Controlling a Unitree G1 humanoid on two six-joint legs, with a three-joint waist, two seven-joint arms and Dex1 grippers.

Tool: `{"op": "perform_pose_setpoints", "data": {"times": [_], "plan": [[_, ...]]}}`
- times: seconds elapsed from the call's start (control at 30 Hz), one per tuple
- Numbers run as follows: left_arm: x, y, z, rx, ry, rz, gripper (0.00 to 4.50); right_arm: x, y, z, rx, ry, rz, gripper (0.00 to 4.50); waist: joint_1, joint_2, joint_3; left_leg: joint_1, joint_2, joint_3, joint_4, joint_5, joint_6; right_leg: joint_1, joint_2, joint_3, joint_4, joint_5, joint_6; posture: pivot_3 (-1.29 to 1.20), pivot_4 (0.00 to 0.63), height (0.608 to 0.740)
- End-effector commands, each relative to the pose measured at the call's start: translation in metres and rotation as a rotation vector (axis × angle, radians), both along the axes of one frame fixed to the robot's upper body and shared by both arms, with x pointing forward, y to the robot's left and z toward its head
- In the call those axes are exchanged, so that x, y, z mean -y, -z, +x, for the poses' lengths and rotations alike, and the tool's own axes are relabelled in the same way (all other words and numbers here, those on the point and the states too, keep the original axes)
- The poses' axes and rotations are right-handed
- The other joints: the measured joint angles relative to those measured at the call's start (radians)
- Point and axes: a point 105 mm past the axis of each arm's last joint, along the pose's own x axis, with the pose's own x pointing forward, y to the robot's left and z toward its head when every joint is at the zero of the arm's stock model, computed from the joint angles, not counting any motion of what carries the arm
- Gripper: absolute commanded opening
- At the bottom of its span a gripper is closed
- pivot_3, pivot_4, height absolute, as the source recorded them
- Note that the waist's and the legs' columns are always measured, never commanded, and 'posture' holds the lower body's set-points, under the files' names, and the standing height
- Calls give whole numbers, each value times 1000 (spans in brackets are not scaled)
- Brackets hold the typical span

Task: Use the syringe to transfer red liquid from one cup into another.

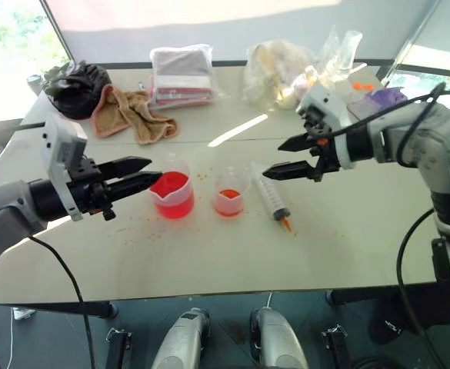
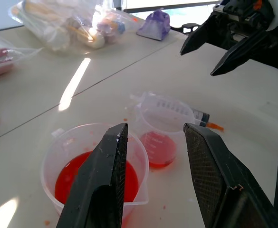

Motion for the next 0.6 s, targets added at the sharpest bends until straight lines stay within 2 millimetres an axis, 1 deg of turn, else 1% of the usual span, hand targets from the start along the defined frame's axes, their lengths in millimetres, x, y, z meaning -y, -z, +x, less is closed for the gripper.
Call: {"op": "perform_pose_setpoints", "data": {"times": [0.03, 0.13, 0.2, 0.37, 0.43, 0.6], "plan": [[3, -5, -4, 50, -3, 2, 1939, 0, -5, 12, -59, 103, -36, 4459, -1, 0, 0, 0, 0, 0, 0, 0, 0, 0, 0, 0, 0, 0, 0, 0, 150, 734], [1, -4, -7, 55, -25, -8, 1939, 3, 10, 32, -197, 285, -118, 4459, -10, 0, 0, 0, 0, 0, 0, 0, 0, -1, 0, 1, 0, 0, 0, 0, 150, 734], [0, -4, -8, 59, -39, -18, 1939, 5, 18, 43, -232, 374, -181, 4459, -8, 0, 0, 0, 0, 1, 0, 0, -1, -1, 1, 2, 1, 1, -1, 0, 150, 734], [0, -2, -11, 60, -58, -18, 1939, -3, 33, 51, -289, 416, -257, 4459, -4, 0, 0, -1, -1, 0, -1, 1, -1, -3, 1, 1, 2, 1, -1, 0, 150, 734], [-1, -3, -12, 61, -63, -23, 1939, -2, 39, 56, -295, 444, -290, 4459, -5, 0, 0, -1, -1, 0, -1, 3, -5, -3, 1, 1, 2, 1, -1, 0, 150, 734], [-2, -3, -15, 61, -79, -27, 1939, 3, 51, 67, -300, 503, -335, 4459, -8, 0, 0, -1, -1, 0, -1, 3, -4, -4, 2, 1, 4, 1, 0, 0, 150, 734]]}}
